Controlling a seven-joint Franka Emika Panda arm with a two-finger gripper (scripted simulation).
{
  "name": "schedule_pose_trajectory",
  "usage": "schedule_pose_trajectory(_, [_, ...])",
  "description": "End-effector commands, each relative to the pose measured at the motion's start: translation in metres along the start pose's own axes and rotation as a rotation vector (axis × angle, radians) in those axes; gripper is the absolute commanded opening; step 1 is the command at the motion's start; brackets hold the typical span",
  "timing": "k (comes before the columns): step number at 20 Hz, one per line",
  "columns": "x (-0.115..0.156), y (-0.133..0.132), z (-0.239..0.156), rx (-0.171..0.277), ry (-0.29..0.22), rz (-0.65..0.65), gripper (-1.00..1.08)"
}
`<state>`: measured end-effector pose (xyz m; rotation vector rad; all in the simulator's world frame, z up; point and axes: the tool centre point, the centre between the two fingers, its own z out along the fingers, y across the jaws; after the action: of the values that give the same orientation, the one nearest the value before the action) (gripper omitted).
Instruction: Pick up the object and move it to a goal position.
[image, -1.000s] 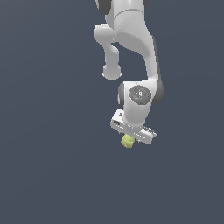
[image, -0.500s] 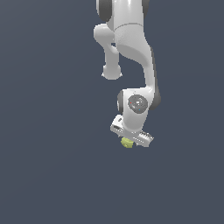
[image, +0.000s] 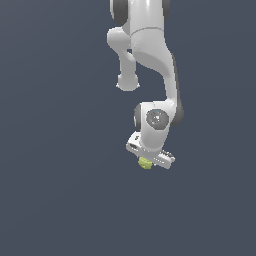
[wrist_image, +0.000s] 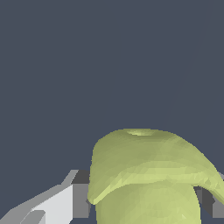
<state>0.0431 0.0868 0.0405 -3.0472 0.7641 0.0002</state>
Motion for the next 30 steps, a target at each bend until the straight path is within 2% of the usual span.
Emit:
schedule_pose_trajectory(1, [0.0, 0.0, 0.0, 0.0, 0.0, 0.0, -1.0])
schedule_pose_trajectory(7, [0.002, 0.003, -0.005, 0.0, 0.0, 0.0, -1.0])
schedule_pose_trajectory(13, [0.01, 0.017, -0.031, 0.0, 0.0, 0.0, -1.0])
schedule_pose_trajectory(30, [0.06, 0.097, -0.178, 0.0, 0.0, 0.0, -1.0])
